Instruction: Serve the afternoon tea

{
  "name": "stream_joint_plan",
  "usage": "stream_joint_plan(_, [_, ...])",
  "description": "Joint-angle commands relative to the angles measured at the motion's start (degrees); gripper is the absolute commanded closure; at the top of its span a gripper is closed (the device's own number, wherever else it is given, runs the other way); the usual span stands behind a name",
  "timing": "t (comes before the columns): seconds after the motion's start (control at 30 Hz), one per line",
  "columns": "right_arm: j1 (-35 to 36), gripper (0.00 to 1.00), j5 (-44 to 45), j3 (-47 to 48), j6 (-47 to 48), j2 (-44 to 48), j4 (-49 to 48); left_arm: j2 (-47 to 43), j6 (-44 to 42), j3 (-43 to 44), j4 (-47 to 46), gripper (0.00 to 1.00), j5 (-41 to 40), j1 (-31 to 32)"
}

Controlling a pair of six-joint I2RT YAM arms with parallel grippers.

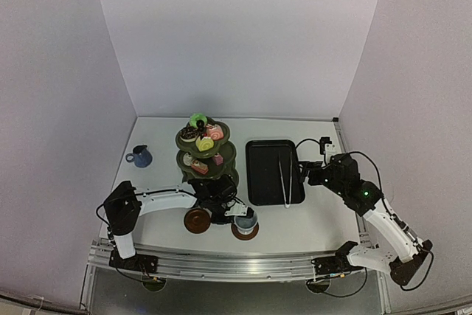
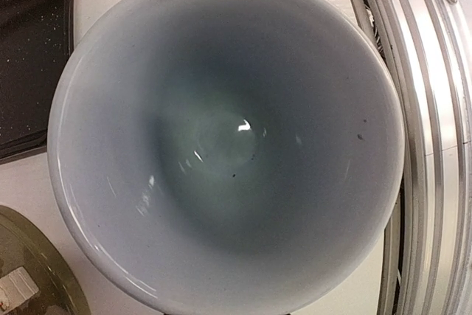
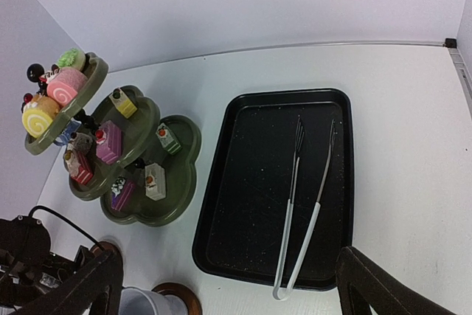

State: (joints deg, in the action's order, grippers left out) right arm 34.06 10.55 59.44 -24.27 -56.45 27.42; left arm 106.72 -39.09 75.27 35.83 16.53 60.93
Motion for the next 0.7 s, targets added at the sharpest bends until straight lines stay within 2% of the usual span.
stream_joint_plan(0.0, [0.1,0.02,0.8,1.1,0.1,0.9,-1.2,-0.1,-0.9,2.8,-2.0,0.92,1.2,0.4])
stream_joint_plan(0.13, [0.2,0.02,0.8,1.1,0.1,1.0,-1.2,-1.0,-0.5,2.2,-1.8,0.56,0.0,0.4])
stream_joint_plan(0.2, [0.1,0.02,0.7,1.2,0.1,0.8,-1.1,-2.1,-0.5,1.6,-1.9,0.43,-1.5,0.4])
stream_joint_plan(0.3, [0.1,0.02,0.6,1.1,0.0,0.7,-1.2,-4.5,-0.7,2.0,-0.7,0.3,-3.6,0.2])
stream_joint_plan(0.43, [0.1,0.02,0.3,1.1,-0.3,0.6,-1.2,-9.2,-1.0,3.0,3.9,0.19,-3.0,-1.5])
stream_joint_plan(0.67, [0.1,0.02,0.7,0.6,-0.3,0.2,-1.2,-21.8,-3.6,0.1,18.6,0.18,3.9,-11.4])
